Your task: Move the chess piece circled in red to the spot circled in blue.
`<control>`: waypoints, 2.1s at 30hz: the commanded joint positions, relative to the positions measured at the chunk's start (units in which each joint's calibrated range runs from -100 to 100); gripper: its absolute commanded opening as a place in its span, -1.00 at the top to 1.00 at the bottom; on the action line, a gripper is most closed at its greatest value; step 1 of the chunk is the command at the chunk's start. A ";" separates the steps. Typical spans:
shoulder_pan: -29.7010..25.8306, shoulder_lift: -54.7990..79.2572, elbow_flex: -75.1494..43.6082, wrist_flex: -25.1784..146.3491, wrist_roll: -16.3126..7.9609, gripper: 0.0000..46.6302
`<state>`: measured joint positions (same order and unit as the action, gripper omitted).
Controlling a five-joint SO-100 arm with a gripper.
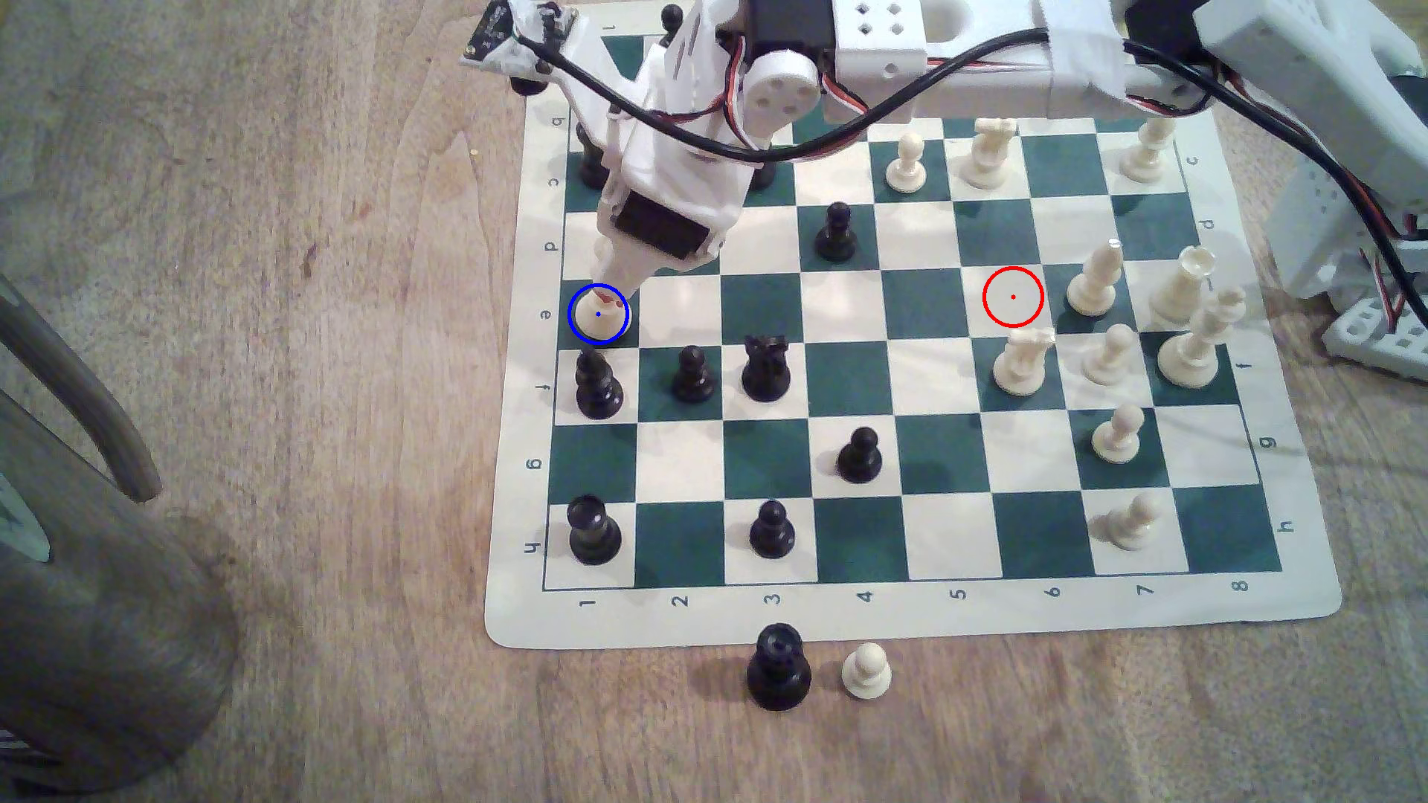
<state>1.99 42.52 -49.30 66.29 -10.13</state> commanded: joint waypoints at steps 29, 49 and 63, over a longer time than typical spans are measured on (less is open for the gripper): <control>1.49 -1.10 -4.73 -1.84 -0.54 -0.01; 0.94 -14.93 4.69 -2.99 -1.61 -0.13; -2.03 -46.77 40.51 -7.41 -1.12 -0.02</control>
<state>0.07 11.27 -15.59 60.08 -11.79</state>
